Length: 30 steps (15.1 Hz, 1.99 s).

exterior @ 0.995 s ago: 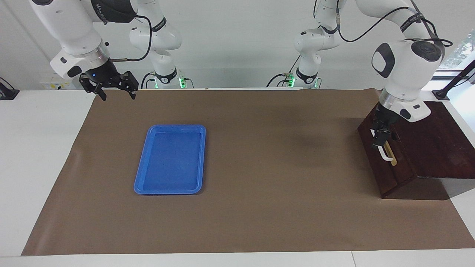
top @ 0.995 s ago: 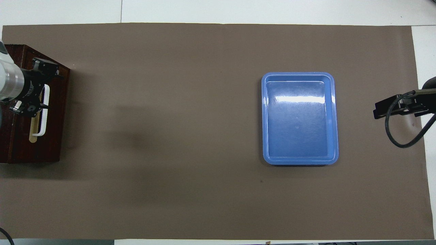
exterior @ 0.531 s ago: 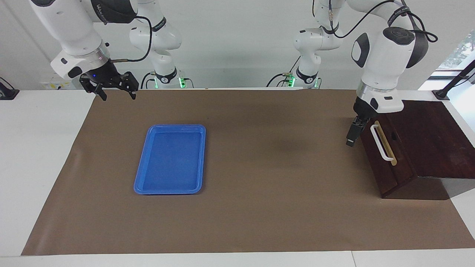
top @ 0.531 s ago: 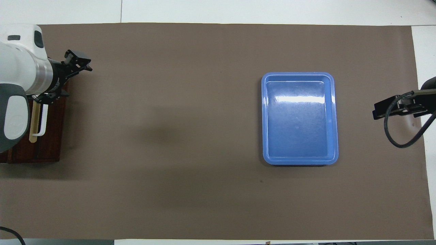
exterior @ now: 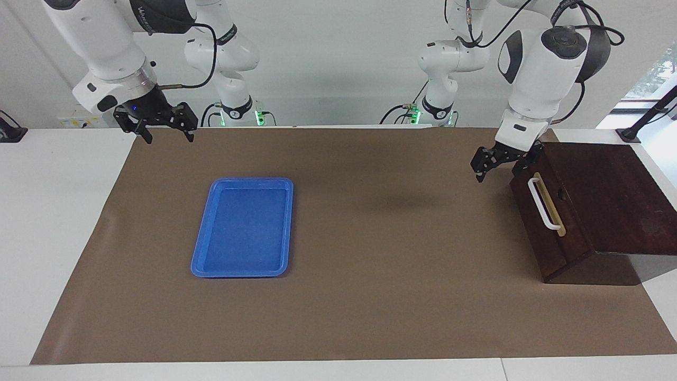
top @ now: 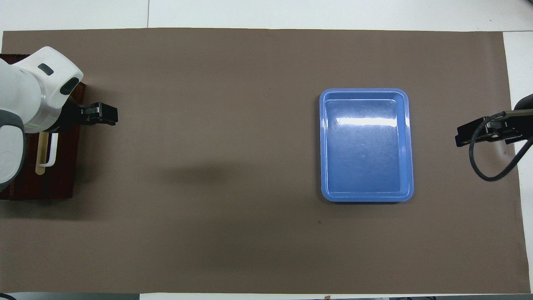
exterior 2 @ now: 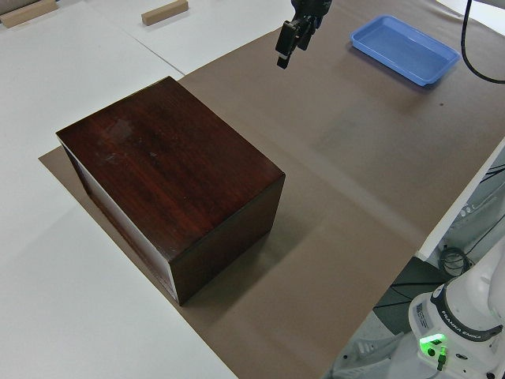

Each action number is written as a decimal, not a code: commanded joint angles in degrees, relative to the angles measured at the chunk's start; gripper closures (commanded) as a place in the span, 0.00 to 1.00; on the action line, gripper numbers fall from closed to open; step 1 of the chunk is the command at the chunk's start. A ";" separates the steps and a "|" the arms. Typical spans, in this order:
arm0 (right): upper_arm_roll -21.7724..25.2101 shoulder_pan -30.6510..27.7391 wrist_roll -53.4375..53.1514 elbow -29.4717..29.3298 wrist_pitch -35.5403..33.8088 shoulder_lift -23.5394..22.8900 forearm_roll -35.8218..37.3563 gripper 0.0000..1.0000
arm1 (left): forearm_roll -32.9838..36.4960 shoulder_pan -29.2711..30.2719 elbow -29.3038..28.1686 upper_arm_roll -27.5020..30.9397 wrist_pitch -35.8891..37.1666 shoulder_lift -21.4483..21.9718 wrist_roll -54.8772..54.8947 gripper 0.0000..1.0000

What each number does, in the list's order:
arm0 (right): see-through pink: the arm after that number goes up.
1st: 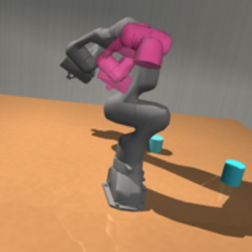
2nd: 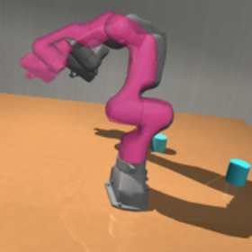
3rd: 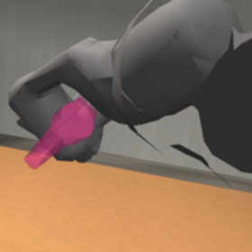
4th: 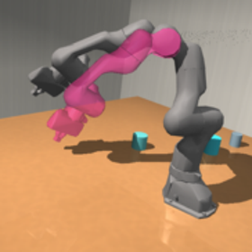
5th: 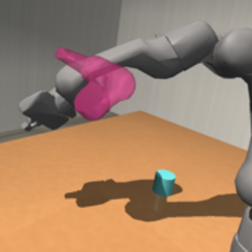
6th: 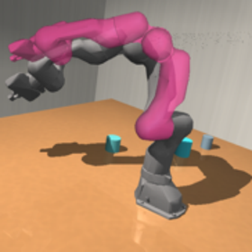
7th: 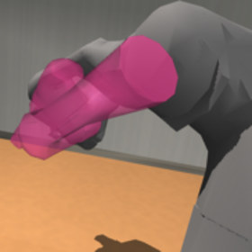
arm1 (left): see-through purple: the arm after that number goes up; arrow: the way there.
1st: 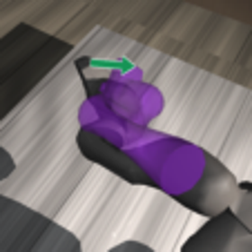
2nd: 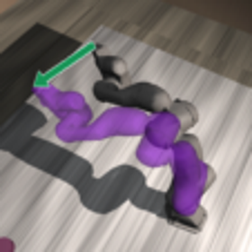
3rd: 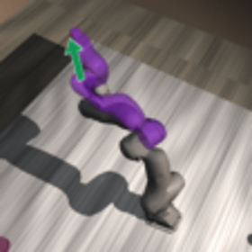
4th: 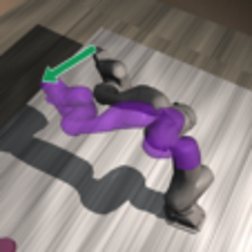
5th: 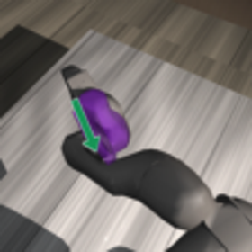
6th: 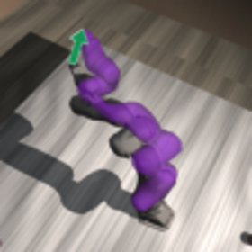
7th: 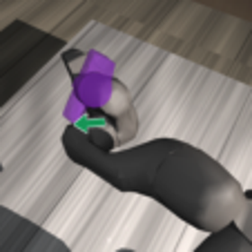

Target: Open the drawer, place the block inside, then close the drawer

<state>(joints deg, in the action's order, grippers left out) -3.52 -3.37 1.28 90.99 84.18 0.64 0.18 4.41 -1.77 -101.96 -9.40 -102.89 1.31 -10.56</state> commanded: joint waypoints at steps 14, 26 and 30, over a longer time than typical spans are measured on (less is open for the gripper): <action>-0.61 -1.03 -0.93 1.04 0.01 0.85 0.26 0.00 | -4.94 4.05 7.19 1.67 11.56 1.08 4.94 0.00; -0.61 -0.94 -0.75 0.95 0.02 0.85 0.26 0.00 | -4.85 3.70 5.55 1.41 10.61 0.80 10.91 0.00; -0.61 -0.94 -0.84 1.04 0.01 0.85 0.26 0.00 | -4.85 3.52 4.93 1.41 9.99 1.15 10.56 0.00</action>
<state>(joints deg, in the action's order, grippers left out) -3.48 -3.37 1.24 91.07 84.18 0.66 0.18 0.55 1.75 -96.25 -8.24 -92.89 1.48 -0.99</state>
